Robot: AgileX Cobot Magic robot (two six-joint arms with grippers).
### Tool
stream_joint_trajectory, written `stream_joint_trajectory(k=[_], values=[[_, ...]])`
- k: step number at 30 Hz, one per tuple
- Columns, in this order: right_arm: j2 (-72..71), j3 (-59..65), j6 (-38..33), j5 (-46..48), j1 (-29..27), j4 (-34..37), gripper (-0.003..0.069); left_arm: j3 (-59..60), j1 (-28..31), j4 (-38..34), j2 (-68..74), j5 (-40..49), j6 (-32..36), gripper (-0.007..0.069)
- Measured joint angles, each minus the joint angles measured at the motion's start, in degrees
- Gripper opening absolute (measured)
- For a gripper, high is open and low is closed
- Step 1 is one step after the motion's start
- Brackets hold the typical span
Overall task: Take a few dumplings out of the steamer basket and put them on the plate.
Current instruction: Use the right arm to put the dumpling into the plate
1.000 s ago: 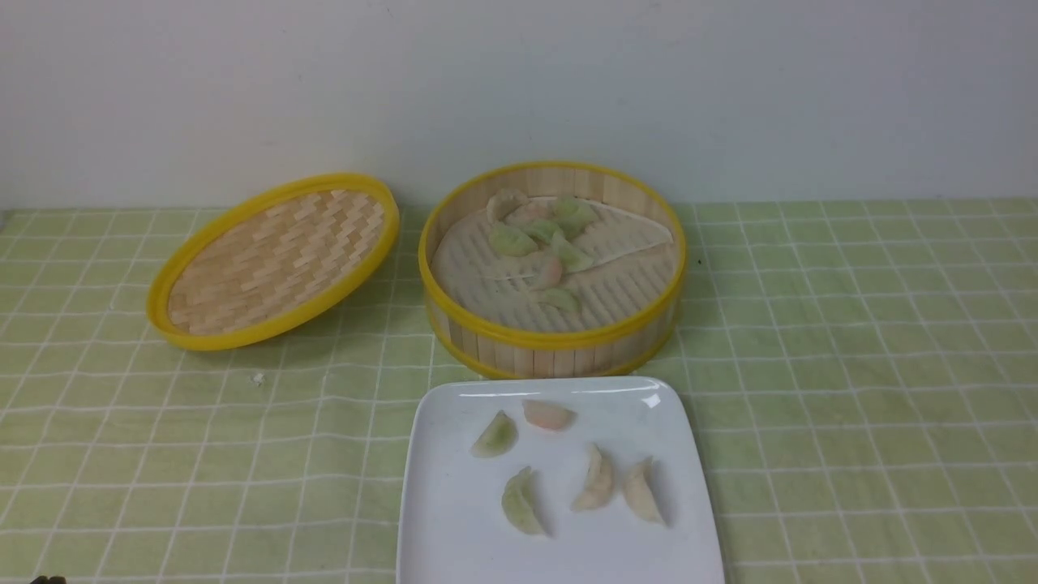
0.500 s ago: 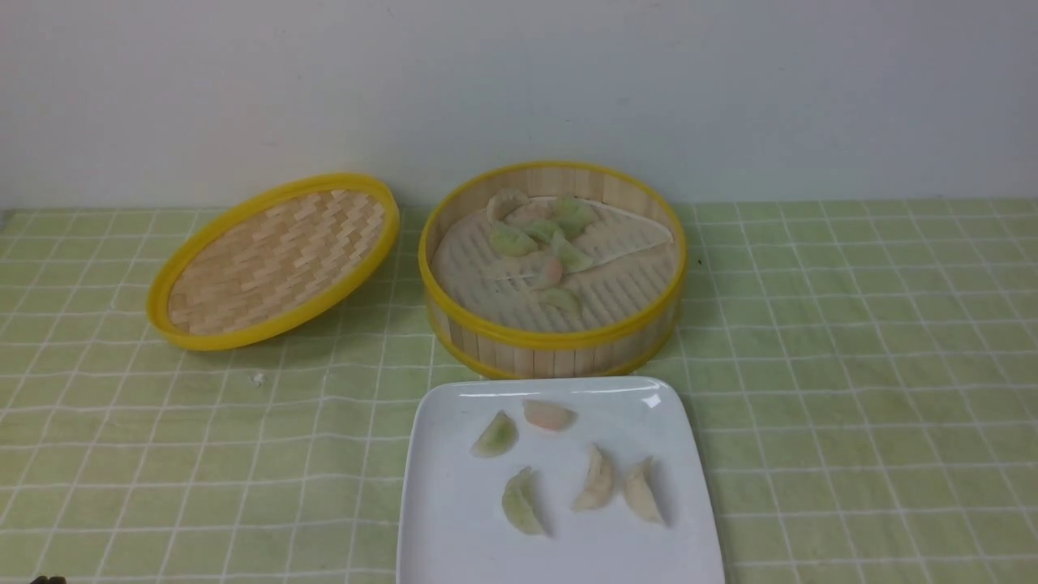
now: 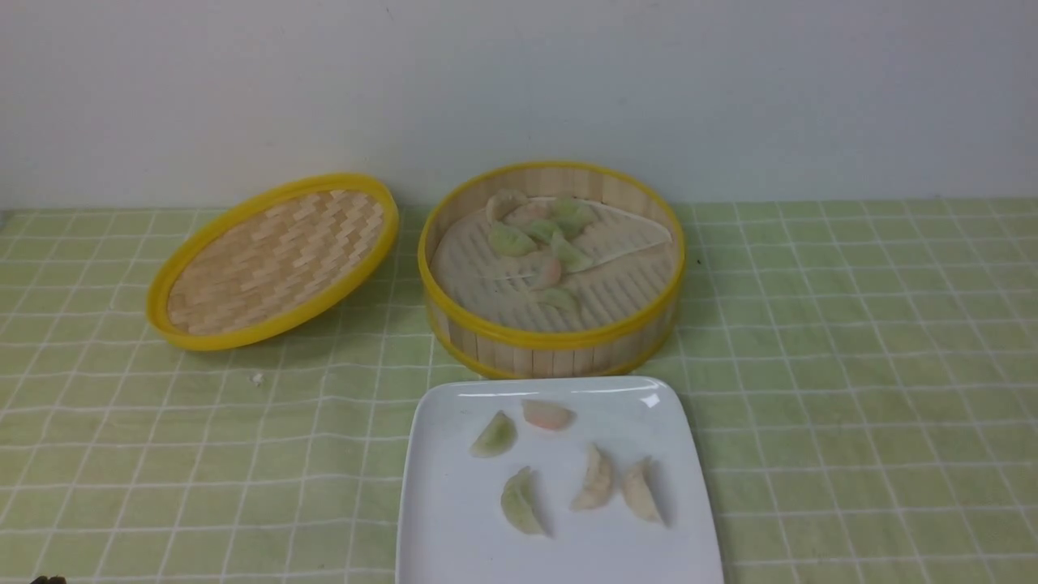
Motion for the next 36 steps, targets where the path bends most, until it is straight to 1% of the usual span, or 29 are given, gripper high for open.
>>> stream_joint_trajectory(k=[1, 2, 3, 4, 5, 7, 8, 9, 12, 14, 17, 36], values=[[0.0, 1.51, 0.0, 0.15, -2.37, -0.27, -0.0015, 0.0, 0.0, 0.0, 0.0, 0.0, 0.0, -0.0006], [0.0, 3.36, 0.0, 0.32, -6.49, -0.66, -0.0015, 0.0, 0.0, 0.0, 0.0, 0.0, 0.0, -0.0006], [0.0, 4.64, 0.0, 0.39, -8.4, -0.66, -0.0015, 0.0, 0.0, 0.0, 0.0, 0.0, 0.0, -0.0006], [0.0, 6.26, 0.0, 0.66, -12.24, -0.66, -0.0015, 0.0, 0.0, 0.0, 0.0, 0.0, 0.0, -0.0006], [0.0, 7.55, 0.0, 0.76, -14.12, -0.66, -0.0015, 0.0, 0.0, 0.0, 0.0, 0.0, 0.0, -0.0006], [0.0, 11.21, 0.05, 1.03, -20.36, -0.66, -0.0015, 0.0, 0.0, 0.0, 0.0, 0.0, 0.0, -0.0006], [0.0, 11.21, 0.05, 1.09, -20.85, -0.66, -0.0015, 0.0, 0.0, 0.0, 0.0, 0.0, 0.0, -0.0006], [0.0, 14.11, 0.05, 1.48, -24.51, -0.66, -0.0015, 0.0, 0.0, 0.0, 0.0, 0.0, 0.0, -0.0006], [0.0, 18.06, 0.17, 2.85, -28.92, -0.66, -0.0015, 0.0, 0.0, 0.0, 0.0, 0.0, 0.0, -0.0006], [0.13, 18.58, 0.23, 3.22, -30.13, -0.66, -0.0015, 0.0, 0.0, 0.0, 0.0, 0.05, 0.0, -0.0006], [0.13, 18.58, 0.17, 3.17, -30.39, -0.66, -0.0015, 0.0, 0.0, 0.0, 0.0, 0.05, 0.0, -0.0006], [0.13, 18.58, 0.17, 3.17, -30.42, -0.66, -0.0015, 0.0, 0.0, 0.0, 0.0, 0.05, 0.0, -0.0006]])
